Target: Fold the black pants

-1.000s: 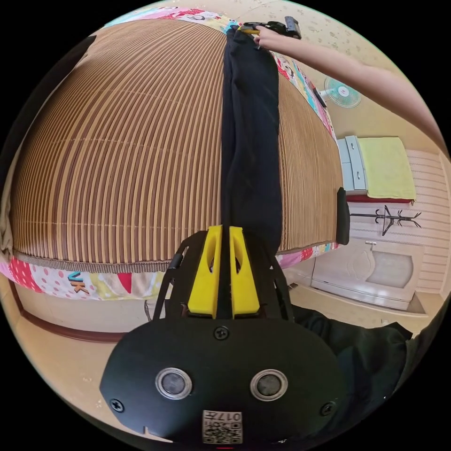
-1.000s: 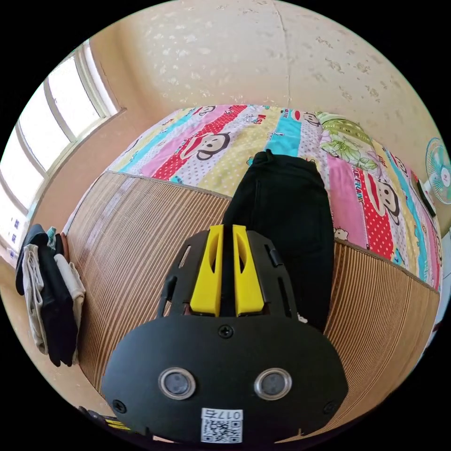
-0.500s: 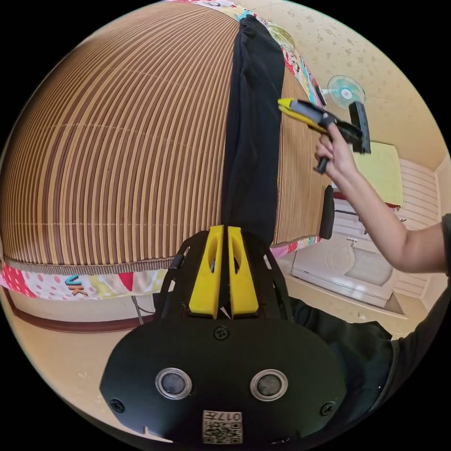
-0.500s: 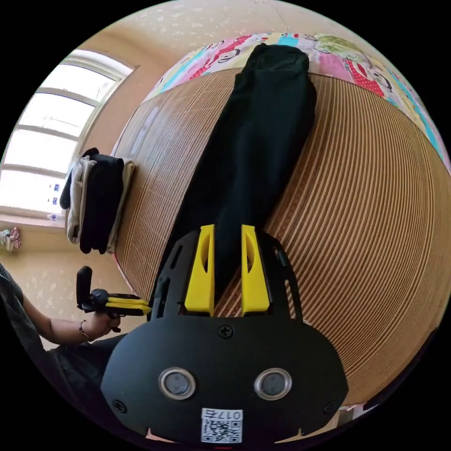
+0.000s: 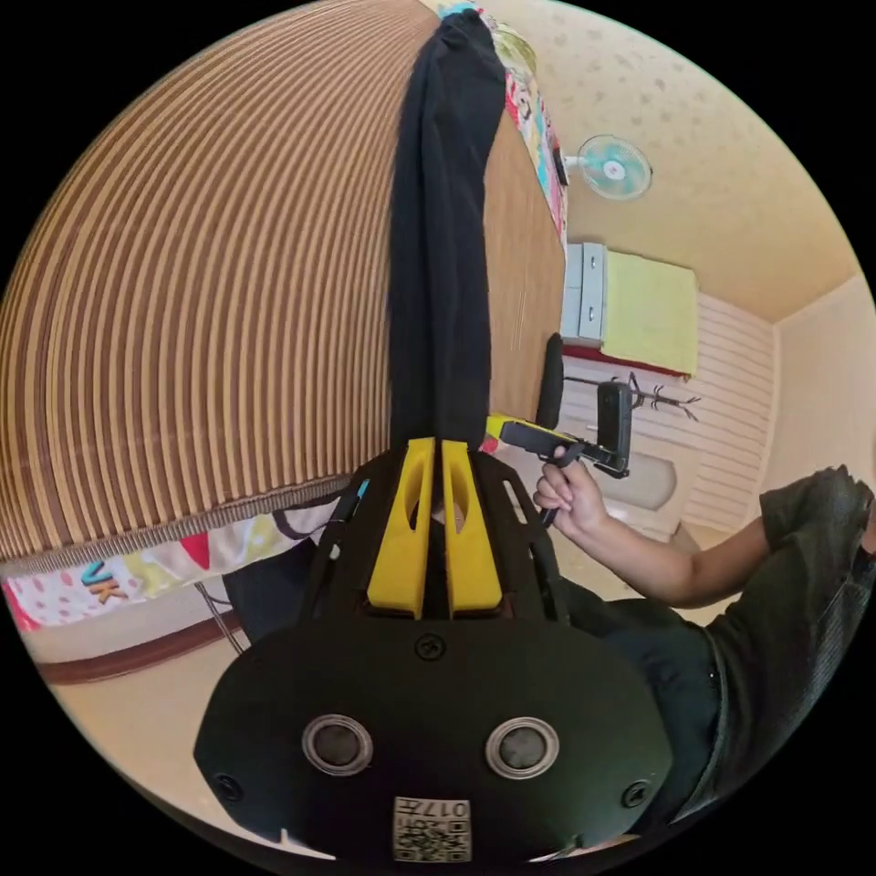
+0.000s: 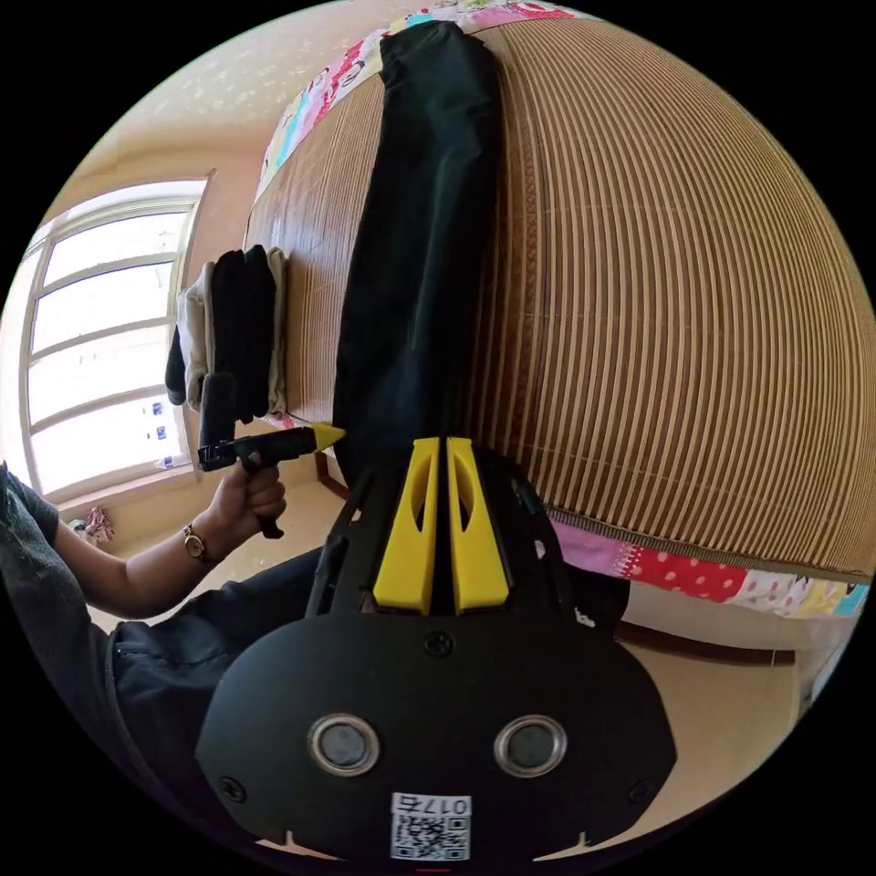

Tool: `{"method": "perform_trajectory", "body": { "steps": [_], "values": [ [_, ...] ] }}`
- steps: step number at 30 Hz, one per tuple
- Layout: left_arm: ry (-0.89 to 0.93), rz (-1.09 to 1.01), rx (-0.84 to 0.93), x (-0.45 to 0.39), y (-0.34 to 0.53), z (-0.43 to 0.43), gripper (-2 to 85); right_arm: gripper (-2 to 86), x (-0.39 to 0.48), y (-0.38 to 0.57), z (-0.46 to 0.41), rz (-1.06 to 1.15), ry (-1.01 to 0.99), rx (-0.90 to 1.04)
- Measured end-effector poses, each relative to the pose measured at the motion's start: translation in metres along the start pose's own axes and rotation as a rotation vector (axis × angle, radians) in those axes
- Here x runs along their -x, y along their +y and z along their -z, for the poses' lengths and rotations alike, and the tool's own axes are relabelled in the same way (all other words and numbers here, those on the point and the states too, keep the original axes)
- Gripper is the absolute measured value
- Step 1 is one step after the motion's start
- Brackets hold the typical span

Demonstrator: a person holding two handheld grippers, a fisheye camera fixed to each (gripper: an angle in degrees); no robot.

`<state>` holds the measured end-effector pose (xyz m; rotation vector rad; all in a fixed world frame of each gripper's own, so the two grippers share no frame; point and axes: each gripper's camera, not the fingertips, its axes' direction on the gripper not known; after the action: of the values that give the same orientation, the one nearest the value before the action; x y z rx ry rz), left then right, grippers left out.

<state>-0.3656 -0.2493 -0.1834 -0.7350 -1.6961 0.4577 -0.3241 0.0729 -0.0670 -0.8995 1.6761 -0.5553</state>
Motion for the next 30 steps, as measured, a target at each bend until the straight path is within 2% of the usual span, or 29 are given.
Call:
{"method": "perform_trajectory", "body": {
  "steps": [2,5,9,15,21,25,30],
  "values": [
    [-0.011,0.123,-0.031,0.036,0.016,0.005,-0.4,2.2,-0.014,-0.001,-0.006,-0.004,0.021,0.034],
    [-0.074,0.148,-0.014,0.050,0.019,0.013,0.6,2.4,-0.029,-0.005,-0.010,0.014,-0.086,0.088],
    [-0.110,0.112,0.072,0.047,0.006,0.016,4.6,3.1,-0.045,-0.007,0.002,0.010,0.038,0.085],
    [-0.164,0.076,0.110,0.047,-0.009,0.022,0.5,6.4,-0.077,-0.010,0.032,-0.036,-0.155,-0.061],
    [-0.164,0.062,0.135,0.050,-0.015,0.036,-0.5,9.3,-0.063,-0.020,0.008,0.075,-0.246,0.021],
    [-0.050,0.047,0.160,0.058,-0.021,0.049,-0.7,9.8,-0.066,-0.019,0.003,0.033,-0.264,-0.001],
    [0.303,0.016,0.139,0.068,-0.024,0.066,-0.8,10.9,-0.094,-0.004,0.021,-0.009,-0.323,0.005]
  ]
}}
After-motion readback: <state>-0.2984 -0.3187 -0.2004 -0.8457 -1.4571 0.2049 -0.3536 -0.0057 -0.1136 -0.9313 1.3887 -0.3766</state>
